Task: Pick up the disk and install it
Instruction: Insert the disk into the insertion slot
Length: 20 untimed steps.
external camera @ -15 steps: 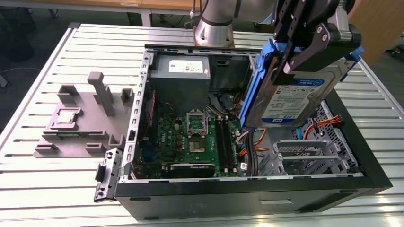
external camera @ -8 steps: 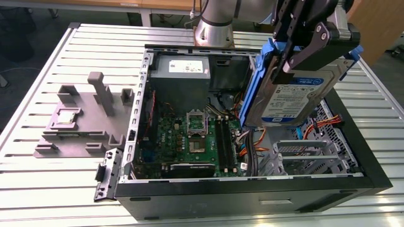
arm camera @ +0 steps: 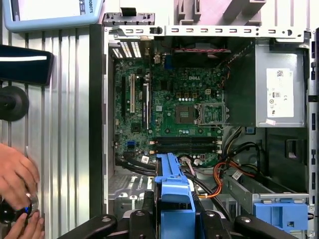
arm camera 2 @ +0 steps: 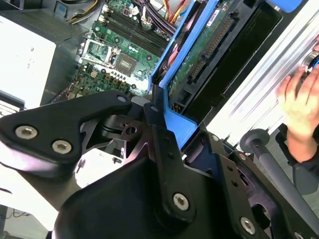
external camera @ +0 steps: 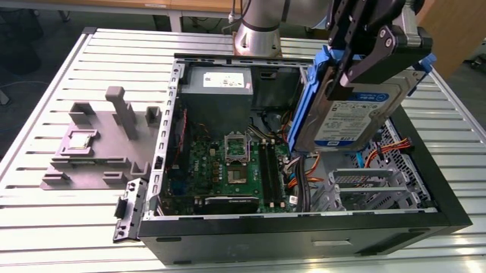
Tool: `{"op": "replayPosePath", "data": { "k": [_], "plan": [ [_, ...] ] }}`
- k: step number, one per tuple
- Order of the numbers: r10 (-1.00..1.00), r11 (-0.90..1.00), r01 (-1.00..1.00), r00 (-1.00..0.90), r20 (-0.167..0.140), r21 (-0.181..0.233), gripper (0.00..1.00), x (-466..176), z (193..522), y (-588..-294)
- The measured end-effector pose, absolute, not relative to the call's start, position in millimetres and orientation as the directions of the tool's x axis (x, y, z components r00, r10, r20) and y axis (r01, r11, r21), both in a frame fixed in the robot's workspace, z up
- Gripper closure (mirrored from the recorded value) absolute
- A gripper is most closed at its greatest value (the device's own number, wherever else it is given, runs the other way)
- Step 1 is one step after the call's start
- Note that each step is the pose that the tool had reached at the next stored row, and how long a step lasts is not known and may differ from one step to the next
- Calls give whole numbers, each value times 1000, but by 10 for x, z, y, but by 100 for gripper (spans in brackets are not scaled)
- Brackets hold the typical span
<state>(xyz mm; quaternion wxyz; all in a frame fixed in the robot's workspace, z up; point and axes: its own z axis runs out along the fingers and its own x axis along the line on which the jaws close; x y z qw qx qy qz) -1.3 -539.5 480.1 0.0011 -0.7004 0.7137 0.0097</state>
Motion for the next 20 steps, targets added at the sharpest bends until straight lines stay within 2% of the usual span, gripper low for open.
{"op": "replayPosePath", "data": {
  "k": [20],
  "plan": [
    [-999,34,-999,-35,-15,12,63,138,4751,-5454]
  ]
}}
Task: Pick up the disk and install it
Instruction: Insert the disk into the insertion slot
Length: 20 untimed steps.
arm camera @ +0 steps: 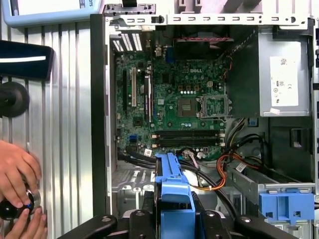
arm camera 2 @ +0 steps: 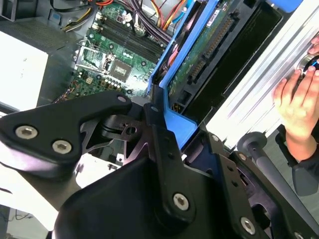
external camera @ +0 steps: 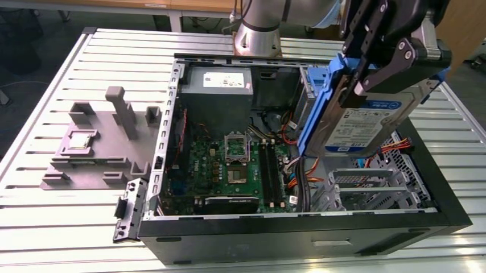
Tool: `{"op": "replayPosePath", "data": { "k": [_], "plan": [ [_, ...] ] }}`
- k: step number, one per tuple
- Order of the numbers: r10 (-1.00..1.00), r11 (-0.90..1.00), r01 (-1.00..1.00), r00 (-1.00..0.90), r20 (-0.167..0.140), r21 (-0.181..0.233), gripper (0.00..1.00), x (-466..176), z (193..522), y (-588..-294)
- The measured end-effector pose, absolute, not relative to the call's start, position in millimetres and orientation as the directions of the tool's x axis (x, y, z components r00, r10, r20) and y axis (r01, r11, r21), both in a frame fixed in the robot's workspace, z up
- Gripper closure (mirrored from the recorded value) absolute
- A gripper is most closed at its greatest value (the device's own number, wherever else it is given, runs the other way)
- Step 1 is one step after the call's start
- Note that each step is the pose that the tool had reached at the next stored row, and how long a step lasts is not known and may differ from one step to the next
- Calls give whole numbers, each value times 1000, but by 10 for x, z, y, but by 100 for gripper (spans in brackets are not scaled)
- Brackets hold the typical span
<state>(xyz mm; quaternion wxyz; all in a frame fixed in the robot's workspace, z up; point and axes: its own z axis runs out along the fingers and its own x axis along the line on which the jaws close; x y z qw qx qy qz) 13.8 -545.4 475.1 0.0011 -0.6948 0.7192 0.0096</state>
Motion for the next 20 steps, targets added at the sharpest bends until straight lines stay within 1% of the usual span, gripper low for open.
{"op": "replayPosePath", "data": {
  "k": [20],
  "plan": [
    [-999,43,-999,-44,-15,12,63,291,4633,-5560]
  ]
}}
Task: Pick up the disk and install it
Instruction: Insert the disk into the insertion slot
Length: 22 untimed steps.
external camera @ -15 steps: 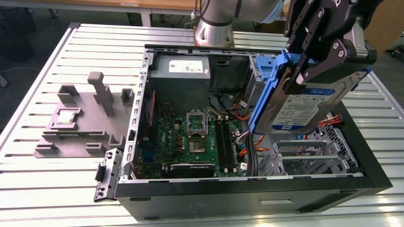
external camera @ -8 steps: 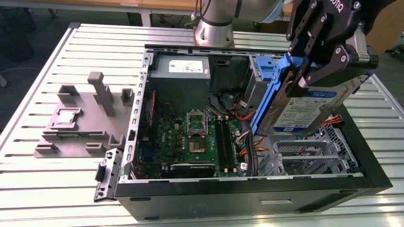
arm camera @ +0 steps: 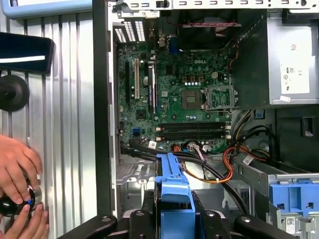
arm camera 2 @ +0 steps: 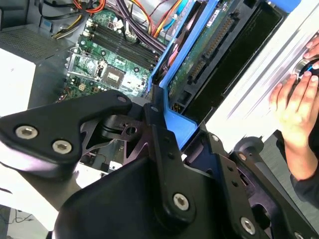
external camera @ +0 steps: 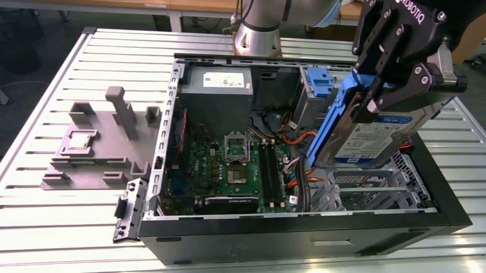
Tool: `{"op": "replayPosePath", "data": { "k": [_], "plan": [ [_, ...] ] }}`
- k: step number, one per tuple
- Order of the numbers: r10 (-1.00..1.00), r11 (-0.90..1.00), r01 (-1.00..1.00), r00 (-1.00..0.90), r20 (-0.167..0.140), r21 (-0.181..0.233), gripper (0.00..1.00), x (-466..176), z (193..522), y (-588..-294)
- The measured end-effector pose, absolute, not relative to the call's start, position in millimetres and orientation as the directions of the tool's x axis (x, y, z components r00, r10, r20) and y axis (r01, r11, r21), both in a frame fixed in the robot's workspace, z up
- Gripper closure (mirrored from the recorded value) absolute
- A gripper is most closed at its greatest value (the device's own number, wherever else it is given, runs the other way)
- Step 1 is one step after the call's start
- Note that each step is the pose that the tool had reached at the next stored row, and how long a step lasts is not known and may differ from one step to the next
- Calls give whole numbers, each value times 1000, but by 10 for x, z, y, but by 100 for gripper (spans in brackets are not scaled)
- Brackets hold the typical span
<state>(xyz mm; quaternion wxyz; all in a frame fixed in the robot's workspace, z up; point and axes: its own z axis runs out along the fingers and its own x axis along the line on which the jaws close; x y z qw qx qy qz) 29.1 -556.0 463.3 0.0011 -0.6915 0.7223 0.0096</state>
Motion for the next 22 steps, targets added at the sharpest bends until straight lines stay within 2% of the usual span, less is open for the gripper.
{"op": "replayPosePath", "data": {
  "k": [22],
  "plan": [
    [-999,43,-999,-44,-15,12,63,366,4600,-5606]
  ]
}}
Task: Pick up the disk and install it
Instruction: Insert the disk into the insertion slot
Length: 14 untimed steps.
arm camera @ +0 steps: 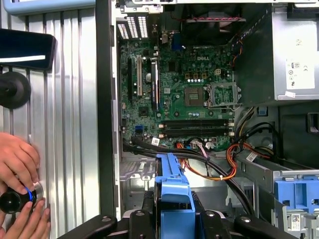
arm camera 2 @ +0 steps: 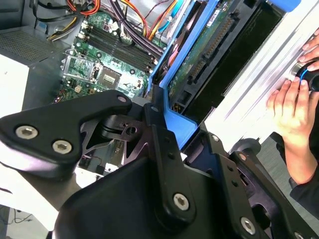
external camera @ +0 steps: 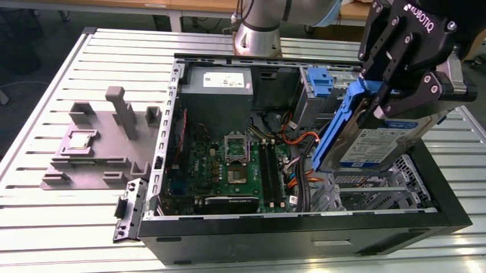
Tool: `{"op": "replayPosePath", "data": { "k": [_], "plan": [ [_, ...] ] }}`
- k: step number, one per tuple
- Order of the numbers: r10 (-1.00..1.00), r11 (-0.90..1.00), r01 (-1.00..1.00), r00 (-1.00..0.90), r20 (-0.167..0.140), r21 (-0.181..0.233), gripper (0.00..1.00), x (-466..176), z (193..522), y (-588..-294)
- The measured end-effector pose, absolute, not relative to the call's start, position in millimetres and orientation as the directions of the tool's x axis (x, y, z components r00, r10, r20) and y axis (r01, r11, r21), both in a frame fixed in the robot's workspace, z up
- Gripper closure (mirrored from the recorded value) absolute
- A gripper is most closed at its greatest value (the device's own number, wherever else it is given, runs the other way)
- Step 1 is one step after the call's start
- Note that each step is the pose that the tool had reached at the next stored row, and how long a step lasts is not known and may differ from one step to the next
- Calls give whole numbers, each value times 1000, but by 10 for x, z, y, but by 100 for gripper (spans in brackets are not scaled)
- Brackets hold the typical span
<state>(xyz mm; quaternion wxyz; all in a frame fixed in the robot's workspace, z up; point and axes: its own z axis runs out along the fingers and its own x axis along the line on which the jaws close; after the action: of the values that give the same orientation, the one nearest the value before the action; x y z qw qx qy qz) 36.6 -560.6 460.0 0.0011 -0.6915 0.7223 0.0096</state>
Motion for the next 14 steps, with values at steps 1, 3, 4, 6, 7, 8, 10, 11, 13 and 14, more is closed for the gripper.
{"op": "replayPosePath", "data": {
  "k": [1,3,4,6,7,8,10,11,13,14],
  "plan": [
    [-999,43,-999,-44,-15,12,63,382,4600,-5606],
    [-999,43,-999,-44,-15,12,63,407,4600,-5606],
    [-999,43,-999,-44,-15,12,63,409,4600,-5606],
    [-999,44,-999,-44,-15,12,63,410,4600,-5606],
    [-999,44,-999,-44,-15,12,63,411,4600,-5606],
    [-999,43,-999,-44,-15,12,63,411,4600,-5606],
    [-999,44,-999,-44,-15,12,63,411,4600,-5606],
    [-999,43,-999,-44,-15,12,63,412,4600,-5606],
    [-999,43,-999,-44,-15,12,63,412,4600,-5606],
    [-999,43,-999,-44,-15,12,63,414,4600,-5606]
  ]
}}
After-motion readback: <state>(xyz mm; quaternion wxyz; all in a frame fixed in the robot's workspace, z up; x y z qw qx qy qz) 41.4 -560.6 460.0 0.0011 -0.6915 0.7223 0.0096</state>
